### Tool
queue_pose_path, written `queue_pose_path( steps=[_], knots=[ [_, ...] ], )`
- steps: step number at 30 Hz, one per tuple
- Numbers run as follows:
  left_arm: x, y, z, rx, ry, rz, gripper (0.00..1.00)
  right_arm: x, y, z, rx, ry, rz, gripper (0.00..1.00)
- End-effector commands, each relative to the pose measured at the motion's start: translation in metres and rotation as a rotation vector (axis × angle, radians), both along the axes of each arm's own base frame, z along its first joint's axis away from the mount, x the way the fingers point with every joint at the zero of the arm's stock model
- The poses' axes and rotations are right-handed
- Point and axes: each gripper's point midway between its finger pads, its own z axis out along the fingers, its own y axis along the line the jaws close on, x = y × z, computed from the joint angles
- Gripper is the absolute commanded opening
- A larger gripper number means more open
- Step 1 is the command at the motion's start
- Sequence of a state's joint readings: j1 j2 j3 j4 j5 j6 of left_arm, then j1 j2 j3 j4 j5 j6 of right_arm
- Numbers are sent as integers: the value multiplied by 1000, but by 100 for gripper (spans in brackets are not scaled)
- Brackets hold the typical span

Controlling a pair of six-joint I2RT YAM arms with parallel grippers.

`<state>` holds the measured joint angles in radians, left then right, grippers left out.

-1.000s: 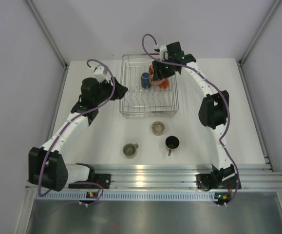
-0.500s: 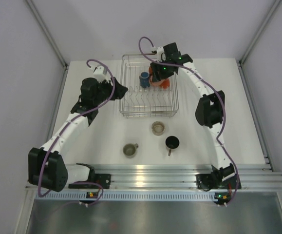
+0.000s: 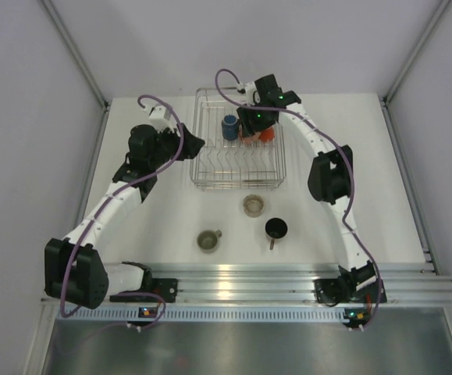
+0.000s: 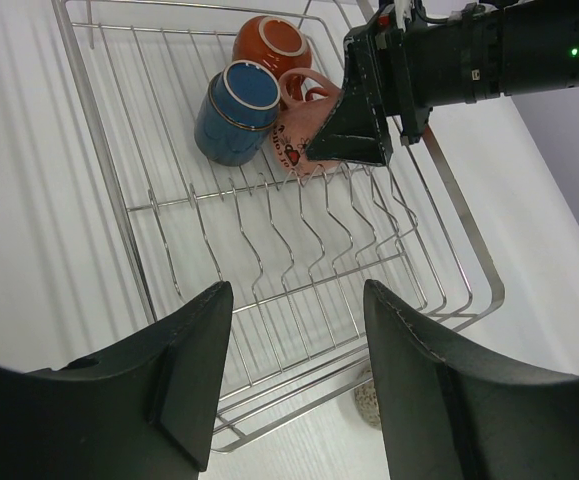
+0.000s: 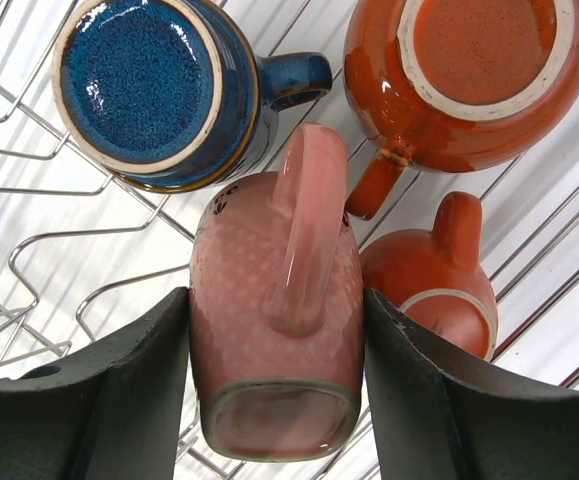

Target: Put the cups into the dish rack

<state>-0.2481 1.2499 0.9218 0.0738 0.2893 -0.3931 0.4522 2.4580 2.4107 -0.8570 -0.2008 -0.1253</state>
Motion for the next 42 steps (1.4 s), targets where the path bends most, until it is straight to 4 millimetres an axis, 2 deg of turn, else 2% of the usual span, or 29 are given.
queue_pose_path(
  steps=[1,4,6,7,10,11,13,19,25,31,42],
  knots=[
    [-1,4,16,-3,-59,9,60,-6,14,15,0,-22,39,0],
    [-1,4,15,-1,-58,8,60,-5,13,13,-7,-21,39,1],
    [-1,4,15,0,-59,8,60,-5,13,11,-14,-23,39,8],
    [-1,4,15,-1,-58,7,61,-5,13,11,-16,-23,41,18],
    [0,4,13,0,-55,8,61,-6,14,7,-30,-24,43,32],
    [0,4,14,-1,-57,8,61,-5,15,8,-30,-30,44,41],
    [0,4,14,0,-57,10,61,-5,16,8,-33,-31,44,52],
    [-1,4,14,-1,-57,7,61,-3,20,16,-18,-57,44,71],
    [-1,4,11,0,-52,5,61,-1,24,27,8,-91,47,76],
    [-2,4,11,0,-52,5,61,-1,31,40,42,-118,59,76],
    [-5,3,10,-11,-48,0,61,-6,33,45,45,-126,59,76]
  ],
)
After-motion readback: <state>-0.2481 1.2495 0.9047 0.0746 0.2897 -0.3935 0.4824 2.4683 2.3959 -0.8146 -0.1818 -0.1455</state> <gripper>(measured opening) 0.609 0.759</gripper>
